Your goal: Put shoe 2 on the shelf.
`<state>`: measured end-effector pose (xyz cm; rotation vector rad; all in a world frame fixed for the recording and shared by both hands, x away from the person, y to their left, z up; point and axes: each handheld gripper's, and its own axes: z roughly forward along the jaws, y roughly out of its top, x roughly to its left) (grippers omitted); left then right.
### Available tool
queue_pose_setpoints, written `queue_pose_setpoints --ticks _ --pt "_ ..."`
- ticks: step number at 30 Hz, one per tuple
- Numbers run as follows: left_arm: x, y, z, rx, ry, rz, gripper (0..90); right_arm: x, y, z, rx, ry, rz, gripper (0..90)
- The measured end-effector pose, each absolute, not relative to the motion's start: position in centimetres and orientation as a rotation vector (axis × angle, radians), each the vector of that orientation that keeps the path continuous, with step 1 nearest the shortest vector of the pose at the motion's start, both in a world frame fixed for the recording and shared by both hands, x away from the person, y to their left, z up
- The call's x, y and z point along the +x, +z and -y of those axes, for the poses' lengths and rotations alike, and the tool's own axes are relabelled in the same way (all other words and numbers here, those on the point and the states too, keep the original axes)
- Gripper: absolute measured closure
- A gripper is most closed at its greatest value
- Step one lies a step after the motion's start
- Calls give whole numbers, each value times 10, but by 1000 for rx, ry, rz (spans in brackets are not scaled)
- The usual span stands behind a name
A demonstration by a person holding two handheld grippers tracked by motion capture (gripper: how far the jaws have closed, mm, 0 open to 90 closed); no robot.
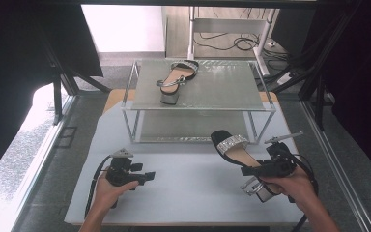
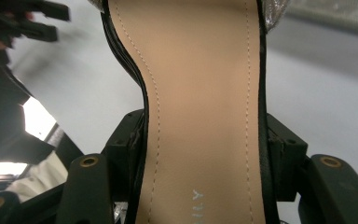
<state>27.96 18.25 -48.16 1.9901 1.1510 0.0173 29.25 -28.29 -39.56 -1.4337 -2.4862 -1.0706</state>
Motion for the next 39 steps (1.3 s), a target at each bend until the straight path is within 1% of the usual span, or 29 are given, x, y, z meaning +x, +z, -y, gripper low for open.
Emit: queue_pose_setpoints --ticks 10,21,39 --pt "279 -481 -183 1983 17 -1149 300 296 -363 278 -1390 -1180 2469 416" --pt "279 -478 -181 1978 11 -1138 301 312 -331 270 -1382 -1251 2453 416" --pt "277 -473 -180 1971 18 -1115 301 360 -310 257 -1522 -1248 2420 417"
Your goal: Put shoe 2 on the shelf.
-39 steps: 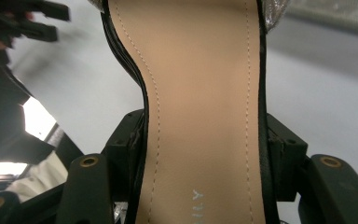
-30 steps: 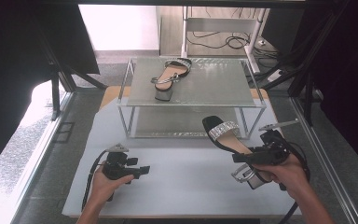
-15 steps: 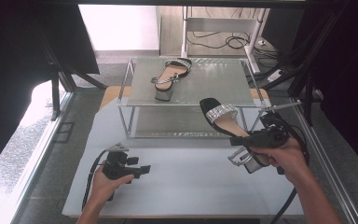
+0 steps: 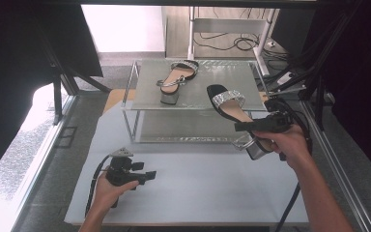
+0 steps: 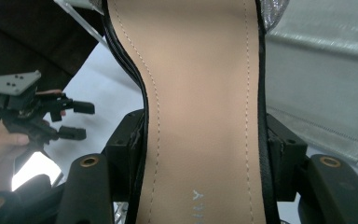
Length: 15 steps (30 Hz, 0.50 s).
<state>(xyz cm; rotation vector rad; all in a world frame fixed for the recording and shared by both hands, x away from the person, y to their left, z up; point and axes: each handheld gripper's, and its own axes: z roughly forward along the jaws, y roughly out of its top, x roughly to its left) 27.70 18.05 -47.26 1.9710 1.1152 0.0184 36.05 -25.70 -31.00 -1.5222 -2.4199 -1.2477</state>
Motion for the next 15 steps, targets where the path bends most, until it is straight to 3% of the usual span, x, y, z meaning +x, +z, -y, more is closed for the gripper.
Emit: queue_pose_setpoints --ticks 15 --pt "275 -468 -179 1956 22 -1100 303 392 -295 252 -1616 -1239 2406 416"
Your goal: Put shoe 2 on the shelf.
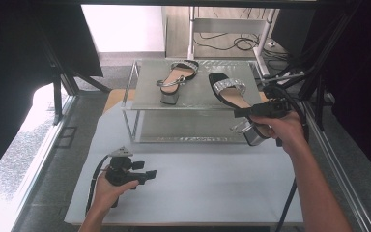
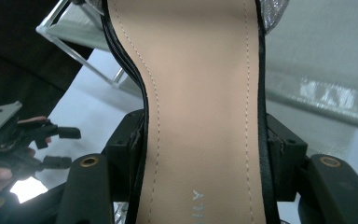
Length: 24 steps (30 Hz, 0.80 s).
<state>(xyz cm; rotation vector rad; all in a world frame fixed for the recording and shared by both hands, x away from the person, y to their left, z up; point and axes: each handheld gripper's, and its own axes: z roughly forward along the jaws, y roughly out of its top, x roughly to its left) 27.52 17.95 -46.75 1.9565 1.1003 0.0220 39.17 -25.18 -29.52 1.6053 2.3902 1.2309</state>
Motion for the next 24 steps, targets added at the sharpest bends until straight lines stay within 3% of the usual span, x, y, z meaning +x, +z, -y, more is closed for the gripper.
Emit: queue_pose_setpoints --ticks 24 --pt "278 -462 -180 1936 11 -1065 304 485 -281 218 1718 1140 -2322 417"
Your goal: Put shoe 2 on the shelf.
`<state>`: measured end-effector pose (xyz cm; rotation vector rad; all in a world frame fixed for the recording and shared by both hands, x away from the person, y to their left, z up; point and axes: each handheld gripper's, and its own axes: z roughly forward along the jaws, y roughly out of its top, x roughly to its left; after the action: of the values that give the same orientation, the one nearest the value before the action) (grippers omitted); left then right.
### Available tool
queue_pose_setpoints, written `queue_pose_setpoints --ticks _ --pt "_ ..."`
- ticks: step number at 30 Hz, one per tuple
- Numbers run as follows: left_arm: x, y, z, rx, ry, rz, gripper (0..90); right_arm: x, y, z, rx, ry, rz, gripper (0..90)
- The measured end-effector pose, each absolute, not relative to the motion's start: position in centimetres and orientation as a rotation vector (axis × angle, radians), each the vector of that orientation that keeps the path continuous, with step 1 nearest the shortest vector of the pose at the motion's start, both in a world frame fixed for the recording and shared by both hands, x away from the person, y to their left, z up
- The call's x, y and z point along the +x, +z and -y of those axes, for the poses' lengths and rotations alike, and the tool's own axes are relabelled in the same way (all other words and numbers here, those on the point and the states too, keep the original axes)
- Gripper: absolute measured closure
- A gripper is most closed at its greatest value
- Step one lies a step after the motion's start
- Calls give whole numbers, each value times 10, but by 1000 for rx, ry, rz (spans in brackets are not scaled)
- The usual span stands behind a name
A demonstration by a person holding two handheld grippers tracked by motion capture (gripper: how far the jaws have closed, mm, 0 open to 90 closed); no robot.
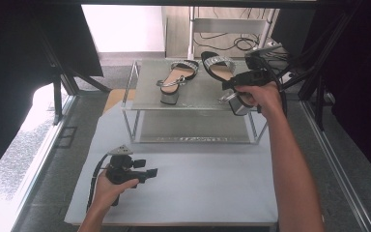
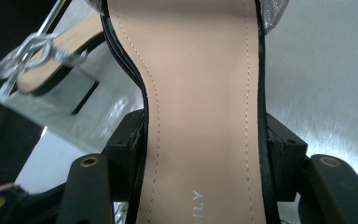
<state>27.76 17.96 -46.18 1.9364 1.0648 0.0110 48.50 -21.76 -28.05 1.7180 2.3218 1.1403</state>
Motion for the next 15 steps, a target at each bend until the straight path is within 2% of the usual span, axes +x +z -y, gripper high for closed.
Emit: queue_pose_setpoints --ticks 15 --pt "279 -463 -177 1940 -7 -1055 305 542 -295 200 1865 1013 -2242 416"
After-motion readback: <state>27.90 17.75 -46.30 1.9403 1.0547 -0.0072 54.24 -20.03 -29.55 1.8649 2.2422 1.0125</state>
